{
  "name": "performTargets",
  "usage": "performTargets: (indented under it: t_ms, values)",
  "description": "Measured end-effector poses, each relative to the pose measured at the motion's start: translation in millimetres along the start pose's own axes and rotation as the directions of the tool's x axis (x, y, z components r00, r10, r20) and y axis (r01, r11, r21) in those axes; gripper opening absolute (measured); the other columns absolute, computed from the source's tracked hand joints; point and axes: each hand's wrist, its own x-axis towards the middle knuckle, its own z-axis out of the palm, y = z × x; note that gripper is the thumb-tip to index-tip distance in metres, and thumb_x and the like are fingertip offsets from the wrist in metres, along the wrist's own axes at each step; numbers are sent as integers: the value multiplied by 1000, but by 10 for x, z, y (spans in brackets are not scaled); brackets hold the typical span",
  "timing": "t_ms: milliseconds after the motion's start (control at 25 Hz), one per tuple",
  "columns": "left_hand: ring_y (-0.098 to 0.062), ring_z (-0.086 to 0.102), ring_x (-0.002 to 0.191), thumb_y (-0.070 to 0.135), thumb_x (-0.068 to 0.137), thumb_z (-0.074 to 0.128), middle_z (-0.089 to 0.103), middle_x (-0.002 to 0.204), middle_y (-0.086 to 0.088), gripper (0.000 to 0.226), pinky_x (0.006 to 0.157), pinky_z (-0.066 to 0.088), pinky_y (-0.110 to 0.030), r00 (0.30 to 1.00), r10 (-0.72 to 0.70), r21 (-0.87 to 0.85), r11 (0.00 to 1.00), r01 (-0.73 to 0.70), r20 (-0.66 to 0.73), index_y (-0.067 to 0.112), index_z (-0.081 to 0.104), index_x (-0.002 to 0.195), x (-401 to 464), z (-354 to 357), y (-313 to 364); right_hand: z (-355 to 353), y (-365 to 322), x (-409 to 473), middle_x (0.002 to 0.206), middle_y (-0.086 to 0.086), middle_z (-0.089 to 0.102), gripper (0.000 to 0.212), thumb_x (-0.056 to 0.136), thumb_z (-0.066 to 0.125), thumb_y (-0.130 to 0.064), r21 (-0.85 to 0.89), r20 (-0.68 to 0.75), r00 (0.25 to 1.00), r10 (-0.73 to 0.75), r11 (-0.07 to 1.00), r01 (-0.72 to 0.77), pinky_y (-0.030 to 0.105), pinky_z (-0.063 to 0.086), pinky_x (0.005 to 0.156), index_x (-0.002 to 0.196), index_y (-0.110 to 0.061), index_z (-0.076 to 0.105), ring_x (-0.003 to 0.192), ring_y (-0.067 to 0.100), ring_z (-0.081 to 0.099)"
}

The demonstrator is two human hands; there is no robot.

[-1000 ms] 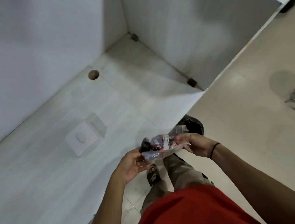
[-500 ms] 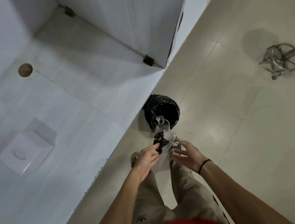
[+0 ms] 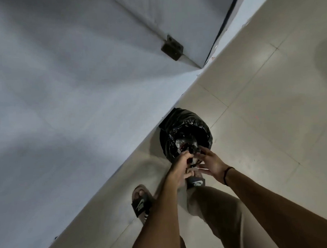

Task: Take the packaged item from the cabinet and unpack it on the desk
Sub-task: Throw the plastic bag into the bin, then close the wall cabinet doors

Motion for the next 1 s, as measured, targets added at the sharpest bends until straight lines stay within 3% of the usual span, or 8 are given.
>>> performTargets:
  t_ms: [80,160,320,480,600,720,800,1000]
  values:
    - [-26,55,125,39,91,57,55,140,0,63,97,50,-53,1000,7,18,1000,-7,15,50,32,148,415,-49,-18,-21,-48,350,149,11,49,54,108,42,-20,-17,5,1000,2,1000,-2,42,51,97,157,-31,24,130,37,52]
    - [-28,53,127,37,93,55,55,140,1,65,98,48,-55,1000,22,49,999,-22,2,56,25,148,590,-53,-9,-10,-91,509,148,11,49,52,108,40,-21,-43,-10,1000,-6,999,5,41,48,98,157,-30,24,132,34,50]
    - [-23,53,130,21,99,48,52,147,-2,50,93,48,-31,976,203,182,965,-188,-71,31,44,148,178,-43,8,159,-145,207,128,7,64,38,106,45,-27,-234,-21,991,-134,964,125,30,52,85,144,-20,48,108,19,62]
    - [-17,65,117,15,98,47,67,130,-4,38,97,57,-36,929,355,69,935,-349,-107,32,63,128,-896,-95,222,479,-467,-712,111,10,74,29,101,52,-38,-191,61,974,-216,956,224,32,58,77,114,-19,69,101,20,70]
    - [-14,69,112,14,99,53,73,119,2,30,98,57,-37,868,454,23,888,-459,-201,31,70,117,-1991,-197,444,783,-757,-1590,103,14,77,25,98,55,-32,-174,77,952,-296,936,305,41,59,86,98,-19,76,98,28,71]
    - [-7,71,102,13,98,59,75,112,6,26,91,57,-30,781,561,33,817,-575,-276,34,73,106,-2894,-332,631,1098,-971,-2364,107,14,76,24,97,54,-23,-129,162,919,-361,915,382,41,55,91,104,-13,75,100,28,70]
    - [0,67,101,12,99,58,71,118,8,26,87,55,-26,702,629,61,758,-650,-334,31,70,111,-3420,-449,801,1335,-1189,-2801,114,10,74,23,97,55,-21,-115,221,880,-420,885,452,41,56,94,109,-14,72,106,28,69]
    - [-3,60,119,17,99,57,65,129,14,28,103,52,-39,422,800,174,531,-830,-428,32,66,121,-4590,-713,1305,1792,-1920,-3774,118,6,70,15,94,61,-24,-22,361,699,-618,743,669,37,56,84,108,-19,64,94,22,67]
